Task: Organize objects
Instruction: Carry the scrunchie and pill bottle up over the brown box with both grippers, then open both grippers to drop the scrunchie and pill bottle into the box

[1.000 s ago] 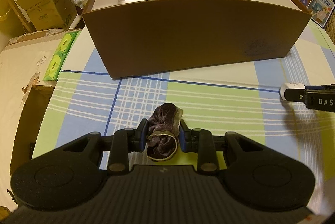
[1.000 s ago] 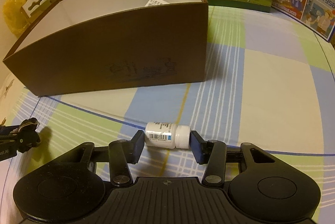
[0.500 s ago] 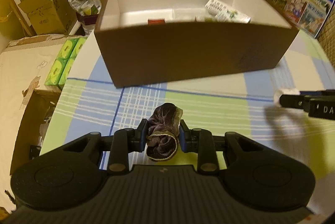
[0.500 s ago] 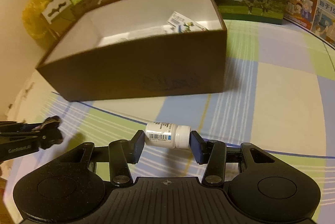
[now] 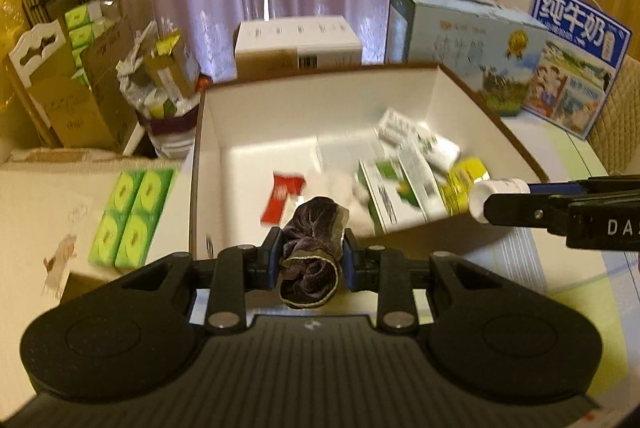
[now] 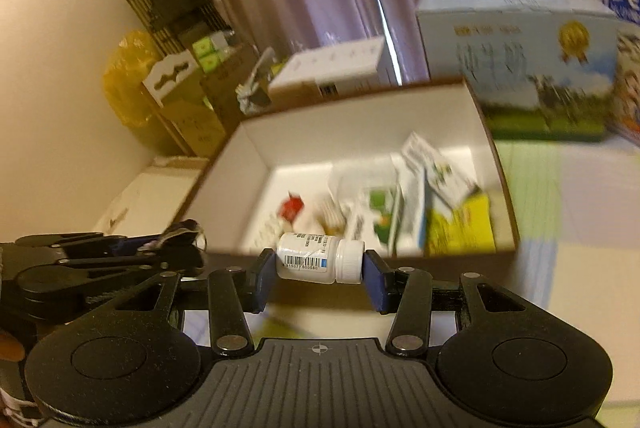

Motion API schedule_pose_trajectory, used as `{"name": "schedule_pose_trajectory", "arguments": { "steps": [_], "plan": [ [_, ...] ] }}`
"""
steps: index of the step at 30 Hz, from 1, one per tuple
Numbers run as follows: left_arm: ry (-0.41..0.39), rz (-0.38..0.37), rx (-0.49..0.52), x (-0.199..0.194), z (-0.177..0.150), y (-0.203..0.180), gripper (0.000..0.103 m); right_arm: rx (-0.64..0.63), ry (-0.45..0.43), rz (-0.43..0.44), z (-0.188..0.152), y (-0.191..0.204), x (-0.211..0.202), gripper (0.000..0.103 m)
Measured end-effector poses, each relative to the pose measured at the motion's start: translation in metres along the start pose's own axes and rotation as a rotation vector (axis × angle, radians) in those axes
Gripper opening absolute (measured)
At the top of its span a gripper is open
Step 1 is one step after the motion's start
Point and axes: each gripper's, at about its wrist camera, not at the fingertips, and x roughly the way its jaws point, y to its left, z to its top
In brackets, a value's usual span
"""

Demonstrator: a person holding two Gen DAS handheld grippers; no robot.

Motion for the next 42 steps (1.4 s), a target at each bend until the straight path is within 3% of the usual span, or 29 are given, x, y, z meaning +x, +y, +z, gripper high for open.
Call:
{"name": "schedule_pose_trajectory", "arguments": {
  "steps": [11,21,25,33,42],
  "plan": [
    [0.02,0.012,0.018,0.062,0.052,0.016,0.026,0.027,0.003,-0.019,0.047,-0.013,0.057,0.044],
    [0.073,0.013,0.016,0.115,0.072,0.027,0.027,0.068,0.035,-0.035,0.063,-0.025,0.101,0.044],
    [0.081,0.017,0.018,0.13,0.077,0.032,0.032,0.085,0.049,-0.038,0.066,-0.029,0.113,0.044],
    [0.053,0.032,0.019,0.136,0.085,0.044,0.046,0.099,0.064,-0.047,0.066,-0.035,0.125,0.044],
    [0.017,0.049,-0.02,0.124,0.097,0.062,0.049,0.087,0.111,-0.025,0.066,-0.025,0.144,0.044]
  ]
}}
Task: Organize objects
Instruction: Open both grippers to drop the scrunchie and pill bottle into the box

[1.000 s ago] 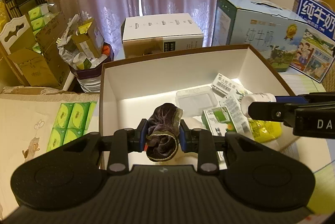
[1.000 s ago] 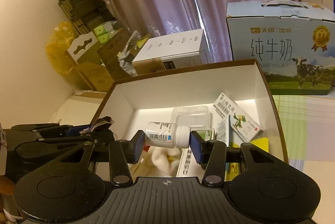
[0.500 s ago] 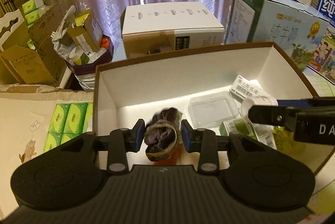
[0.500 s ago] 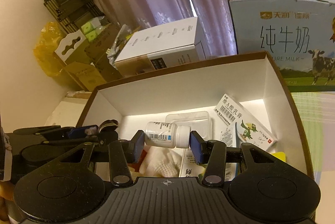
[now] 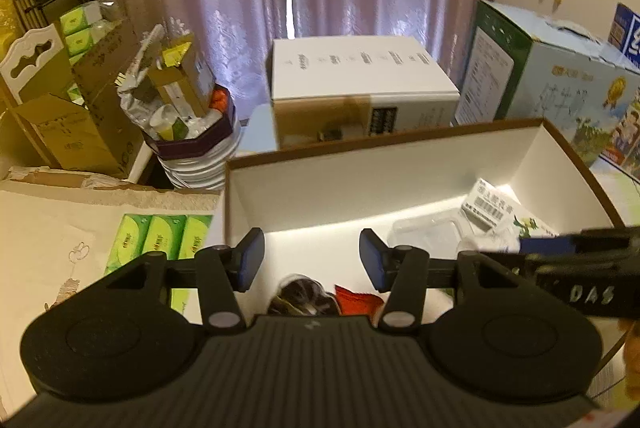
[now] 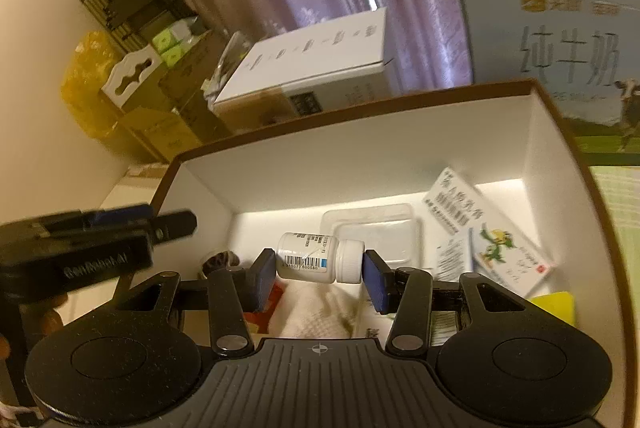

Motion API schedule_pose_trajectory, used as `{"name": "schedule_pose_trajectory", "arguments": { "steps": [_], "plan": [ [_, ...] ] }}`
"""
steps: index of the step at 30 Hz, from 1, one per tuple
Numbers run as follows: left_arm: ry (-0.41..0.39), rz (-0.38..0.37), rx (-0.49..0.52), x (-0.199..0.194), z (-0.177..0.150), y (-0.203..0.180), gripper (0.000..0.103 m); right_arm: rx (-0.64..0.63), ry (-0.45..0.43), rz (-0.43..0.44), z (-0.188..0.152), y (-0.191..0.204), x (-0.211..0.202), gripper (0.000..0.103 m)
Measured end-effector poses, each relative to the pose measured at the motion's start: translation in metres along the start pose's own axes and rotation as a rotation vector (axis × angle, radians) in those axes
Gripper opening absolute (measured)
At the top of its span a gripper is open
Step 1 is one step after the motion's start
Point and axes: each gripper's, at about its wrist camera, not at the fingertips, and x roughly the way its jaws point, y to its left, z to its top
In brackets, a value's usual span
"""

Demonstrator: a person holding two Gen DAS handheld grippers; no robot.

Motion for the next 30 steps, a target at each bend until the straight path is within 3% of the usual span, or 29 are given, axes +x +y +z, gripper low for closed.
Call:
{"name": "schedule_pose_trajectory", "arguments": {
  "steps": [4,9,11,13,16,30],
  "plan": [
    [-0.022,0.01,-0.019,-0.007,0.005,0.01,0.05,-0.015,0.019,0.006,0.001,0.01,0.013,0.044],
    [-0.046,0.033,-0.061,-0.016,0.011,0.028,0.053,0.023,-0.023,0.035,0.011,0.022,0.022,0.044],
    [-0.053,0.042,-0.079,-0.019,0.012,0.035,0.054,0.056,-0.041,0.049,0.017,0.024,0.024,0.048],
    [-0.055,0.043,-0.094,-0.022,0.013,0.042,0.058,0.093,-0.058,0.069,0.022,0.023,0.021,0.057],
    [-0.059,0.048,-0.103,-0.026,0.011,0.047,0.061,0.1,-0.09,0.076,0.026,0.022,0.013,0.061],
    [-0.071,0.012,-0.096,-0.052,-0.006,0.04,0.086,-0.003,-0.074,-0.039,-0.008,0.016,-0.035,0.08]
  ]
}}
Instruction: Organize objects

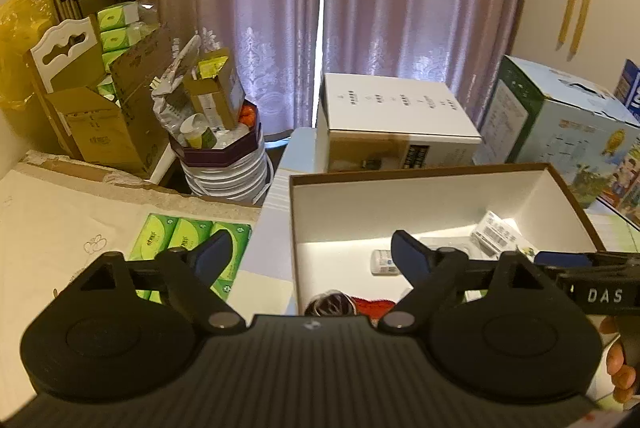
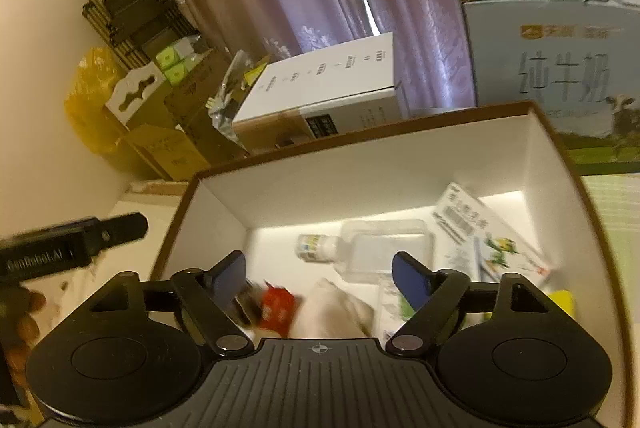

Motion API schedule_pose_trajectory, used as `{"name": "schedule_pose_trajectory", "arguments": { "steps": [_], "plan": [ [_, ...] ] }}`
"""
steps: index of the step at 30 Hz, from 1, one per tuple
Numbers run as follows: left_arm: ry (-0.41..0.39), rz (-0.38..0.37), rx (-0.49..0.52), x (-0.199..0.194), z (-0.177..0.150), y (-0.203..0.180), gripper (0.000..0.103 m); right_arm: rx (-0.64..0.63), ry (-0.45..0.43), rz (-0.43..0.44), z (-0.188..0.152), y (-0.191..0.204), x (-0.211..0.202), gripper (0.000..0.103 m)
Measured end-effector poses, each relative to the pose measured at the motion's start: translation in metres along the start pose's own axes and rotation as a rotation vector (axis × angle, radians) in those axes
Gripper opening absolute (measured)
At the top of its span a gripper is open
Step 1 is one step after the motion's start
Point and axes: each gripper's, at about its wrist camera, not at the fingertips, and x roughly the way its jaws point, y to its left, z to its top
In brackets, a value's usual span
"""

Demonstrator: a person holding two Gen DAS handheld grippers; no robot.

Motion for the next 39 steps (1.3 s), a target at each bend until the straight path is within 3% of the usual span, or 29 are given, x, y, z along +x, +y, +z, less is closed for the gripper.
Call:
{"name": "schedule_pose_trajectory", "arguments": {
  "steps": [4,12,21,28,39],
  "plan": [
    [-0.001,-0.017,0.005,-0.011,-0.01,-0.006,0.092,-0.034,0.004,-0.037,-0.013,0.001,-0.018,0.082],
    [0.001,-0.042,0.007,-0.034,-0.033,-0.018,0.096,-0.033,-0.027,-0.125,-0.041,0.001,-0.056,0.082],
    [-0.029,-0.054,0.007,-0.086,-0.065,-0.034,0.102,-0.047,-0.066,-0.159,-0.066,0.001,-0.109,0.082],
    [-0.022,-0.068,-0.025,-0.134,-0.098,-0.051,0.102,-0.049,-0.079,-0.144,-0.093,-0.002,-0.154,0.082],
    [-0.017,-0.01,-0.03,-0.207,-0.15,-0.078,0.102,-0.057,-0.084,-0.07,-0.135,-0.001,-0.226,0.082]
  ]
}}
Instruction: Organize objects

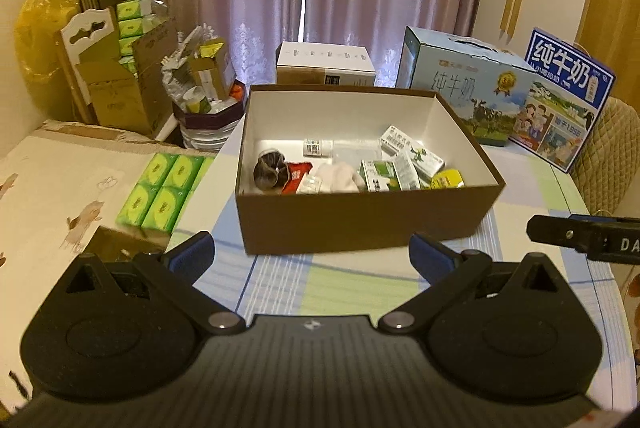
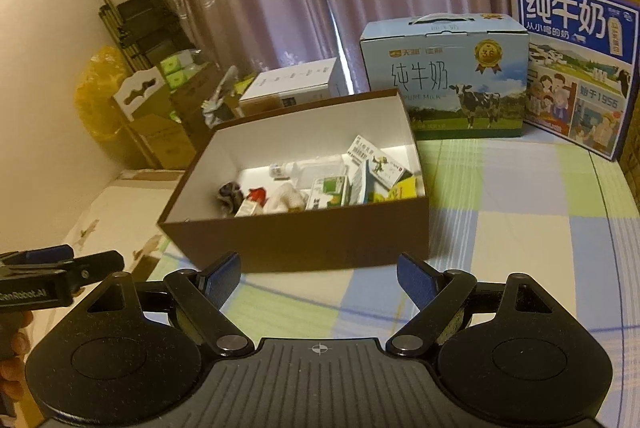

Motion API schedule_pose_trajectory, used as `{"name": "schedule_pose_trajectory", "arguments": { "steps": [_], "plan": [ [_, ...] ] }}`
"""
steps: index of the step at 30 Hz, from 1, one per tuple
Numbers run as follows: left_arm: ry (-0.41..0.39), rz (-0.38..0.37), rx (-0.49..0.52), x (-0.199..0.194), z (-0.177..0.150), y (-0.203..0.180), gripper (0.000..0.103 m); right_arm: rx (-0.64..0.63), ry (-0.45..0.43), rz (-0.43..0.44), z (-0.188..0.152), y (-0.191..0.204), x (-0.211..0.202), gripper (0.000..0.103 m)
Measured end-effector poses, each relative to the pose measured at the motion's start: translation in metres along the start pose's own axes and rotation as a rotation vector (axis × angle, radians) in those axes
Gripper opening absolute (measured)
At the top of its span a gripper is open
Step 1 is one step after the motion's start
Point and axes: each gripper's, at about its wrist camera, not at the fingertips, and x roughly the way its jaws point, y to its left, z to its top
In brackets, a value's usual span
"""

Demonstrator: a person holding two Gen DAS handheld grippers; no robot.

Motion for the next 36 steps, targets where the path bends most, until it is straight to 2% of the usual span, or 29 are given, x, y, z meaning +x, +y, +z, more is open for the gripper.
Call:
{"name": "schedule_pose_trajectory", "arguments": {
  "steps": [11,19,36],
  "plan": [
    [0.01,0.016,-0.015,-0.063,-0.055,-0.03,0.102,-0.053,0.024,0.0,-0.049,-0.006,-0.063,0.082],
    [0.032,0.009,-0.011,-0.095,-0.092,-0.054,0.102,-0.087,0.041,0.014,-0.085,-0.006,-0.102,0.082],
    [0.057,0.012,-0.003,-0.128,-0.133,-0.075,0.102,-0.117,0.066,0.033,-0.127,-0.002,-0.135,0.082]
  ]
}}
